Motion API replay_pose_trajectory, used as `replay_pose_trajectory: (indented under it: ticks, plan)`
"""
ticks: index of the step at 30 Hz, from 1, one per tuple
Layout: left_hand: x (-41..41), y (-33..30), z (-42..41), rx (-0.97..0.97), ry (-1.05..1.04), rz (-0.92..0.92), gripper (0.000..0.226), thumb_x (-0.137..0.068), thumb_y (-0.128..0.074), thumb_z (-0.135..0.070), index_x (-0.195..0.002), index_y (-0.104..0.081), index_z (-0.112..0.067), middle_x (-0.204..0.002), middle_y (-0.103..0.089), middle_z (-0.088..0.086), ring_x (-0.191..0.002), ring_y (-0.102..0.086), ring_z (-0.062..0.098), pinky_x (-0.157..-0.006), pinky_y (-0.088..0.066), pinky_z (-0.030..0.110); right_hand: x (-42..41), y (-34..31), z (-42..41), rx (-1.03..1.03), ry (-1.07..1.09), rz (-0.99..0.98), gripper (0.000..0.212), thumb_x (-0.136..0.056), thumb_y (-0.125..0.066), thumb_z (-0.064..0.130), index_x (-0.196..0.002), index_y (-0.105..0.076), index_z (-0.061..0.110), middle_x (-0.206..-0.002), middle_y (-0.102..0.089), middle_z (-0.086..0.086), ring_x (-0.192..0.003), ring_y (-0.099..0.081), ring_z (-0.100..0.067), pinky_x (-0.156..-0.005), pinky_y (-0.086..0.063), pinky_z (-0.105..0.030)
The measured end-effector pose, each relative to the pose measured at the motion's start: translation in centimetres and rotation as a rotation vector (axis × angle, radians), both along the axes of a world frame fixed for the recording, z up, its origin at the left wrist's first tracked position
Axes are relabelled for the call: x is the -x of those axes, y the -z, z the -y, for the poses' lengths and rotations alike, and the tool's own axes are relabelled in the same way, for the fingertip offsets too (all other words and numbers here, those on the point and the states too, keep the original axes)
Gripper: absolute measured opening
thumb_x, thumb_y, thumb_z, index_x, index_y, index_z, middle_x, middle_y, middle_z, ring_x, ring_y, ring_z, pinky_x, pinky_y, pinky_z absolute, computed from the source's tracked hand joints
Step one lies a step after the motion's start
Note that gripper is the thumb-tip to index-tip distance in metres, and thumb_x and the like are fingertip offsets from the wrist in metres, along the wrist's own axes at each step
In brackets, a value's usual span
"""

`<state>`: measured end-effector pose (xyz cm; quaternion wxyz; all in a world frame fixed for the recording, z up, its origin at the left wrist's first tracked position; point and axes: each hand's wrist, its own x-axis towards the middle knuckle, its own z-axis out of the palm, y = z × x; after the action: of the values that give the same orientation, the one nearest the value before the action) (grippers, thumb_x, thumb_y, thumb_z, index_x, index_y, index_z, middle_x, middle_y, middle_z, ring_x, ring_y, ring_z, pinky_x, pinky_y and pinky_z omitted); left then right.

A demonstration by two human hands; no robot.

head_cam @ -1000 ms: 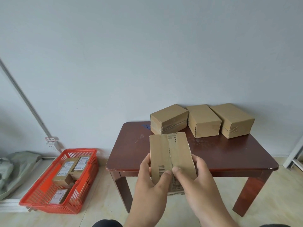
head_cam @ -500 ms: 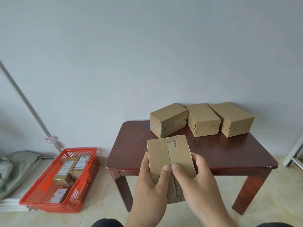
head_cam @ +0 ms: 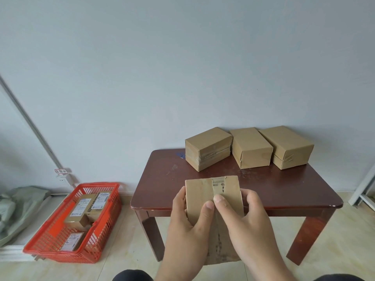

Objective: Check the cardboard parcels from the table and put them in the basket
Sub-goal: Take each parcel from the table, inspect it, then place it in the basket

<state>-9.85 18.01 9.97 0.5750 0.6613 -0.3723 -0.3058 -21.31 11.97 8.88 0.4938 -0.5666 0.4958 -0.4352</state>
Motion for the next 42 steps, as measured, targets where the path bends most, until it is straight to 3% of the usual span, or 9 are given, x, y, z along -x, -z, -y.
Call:
replay_pose_trajectory:
  ticks: [4,9,18,20,27,31,37,39,42]
  plan:
    - [-0.2,-0.1,-0.2,-0.024,0.002,-0.04,0.047,-0.097,-0.069,-0.032,-0.138,-0.047,-0.037,-0.103,-0.074,-0.022,-0.092,-0.067,-0.014,-0.068,-0.049,0.004,0.2,-0.1,-0.1,0.019,-0.032,-0.034,0.055,-0.067,-0.068,0.078,-0.107,-0.061,0.042,-0.108,-0.072,0.012,-0.094,-0.07,-0.004,-0.076,-0.055,-0.032]
    - [-1.2,-0.7,0.2,-0.013,-0.042,-0.102,0.059,-0.08,-0.063,-0.066,-0.125,-0.053,-0.03,-0.109,-0.071,-0.015,-0.091,-0.065,-0.016,-0.066,-0.047,0.004,0.3,0.2,-0.8,0.074,-0.072,-0.074,0.048,-0.065,-0.068,0.079,-0.105,-0.055,0.056,-0.113,-0.071,0.017,-0.097,-0.071,-0.004,-0.078,-0.059,-0.033]
    - [0.2,-0.4,-0.1,0.063,-0.029,-0.04,0.057,-0.08,-0.069,-0.049,-0.128,-0.051,-0.026,-0.102,-0.076,-0.017,-0.094,-0.068,-0.012,-0.07,-0.05,0.007,0.2,-0.6,-0.3,0.049,-0.032,-0.035,0.058,-0.069,-0.061,0.081,-0.107,-0.057,0.036,-0.113,-0.068,0.013,-0.1,-0.063,0.002,-0.074,-0.047,-0.026]
    - [0.3,-0.4,-0.2,0.063,-0.026,-0.039,0.056,-0.081,-0.07,-0.047,-0.129,-0.05,-0.027,-0.101,-0.074,-0.026,-0.095,-0.068,-0.013,-0.072,-0.051,0.007,0.2,-0.6,-0.2,0.04,-0.027,-0.033,0.058,-0.069,-0.06,0.081,-0.106,-0.056,0.036,-0.114,-0.067,0.014,-0.1,-0.063,0.002,-0.073,-0.047,-0.026]
    - [0.0,-1.0,-0.1,0.036,-0.113,-0.088,0.059,-0.078,-0.057,-0.067,-0.123,-0.057,-0.029,-0.103,-0.072,-0.016,-0.087,-0.063,-0.018,-0.064,-0.043,0.001,0.1,0.3,-0.7,0.105,-0.046,-0.051,0.056,-0.068,-0.065,0.08,-0.106,-0.059,0.039,-0.11,-0.069,0.016,-0.099,-0.063,0.007,-0.077,-0.051,-0.025]
    - [0.1,-0.9,0.0,0.031,-0.146,-0.076,0.034,-0.096,-0.064,-0.047,-0.126,-0.056,-0.031,-0.091,-0.074,-0.024,-0.085,-0.064,-0.017,-0.062,-0.044,0.002,0.1,0.5,-0.9,0.072,-0.096,-0.018,0.047,-0.076,-0.063,0.083,-0.107,-0.054,0.05,-0.115,-0.068,0.016,-0.099,-0.067,0.004,-0.077,-0.057,-0.025]
    - [1.6,0.8,0.0,-0.002,-0.146,-0.016,0.051,-0.091,-0.074,-0.014,-0.134,-0.053,-0.032,-0.105,-0.075,-0.023,-0.087,-0.07,-0.008,-0.069,-0.053,0.011,0.1,0.1,0.5,0.025,-0.068,0.023,0.028,-0.09,-0.076,0.032,-0.108,-0.056,0.041,-0.114,-0.068,0.004,-0.092,-0.069,-0.004,-0.07,-0.051,-0.022]
    - [2.0,1.1,0.2,0.017,-0.158,0.025,0.056,-0.089,-0.077,-0.008,-0.135,-0.053,-0.029,-0.117,-0.072,-0.018,-0.091,-0.069,-0.01,-0.073,-0.055,0.014,0.1,0.1,1.0,0.03,-0.035,0.032,0.031,-0.091,-0.076,0.029,-0.11,-0.056,0.042,-0.115,-0.068,0.005,-0.094,-0.068,-0.005,-0.072,-0.051,-0.025]
    - [1.4,1.1,0.8,0.063,-0.187,0.052,0.046,-0.09,-0.08,-0.014,-0.125,-0.056,-0.032,-0.109,-0.073,-0.014,-0.09,-0.069,-0.008,-0.068,-0.052,0.009,-0.1,0.4,0.7,0.081,-0.032,0.029,0.038,-0.089,-0.079,0.03,-0.113,-0.055,0.047,-0.12,-0.063,0.015,-0.1,-0.066,0.001,-0.081,-0.052,-0.023]
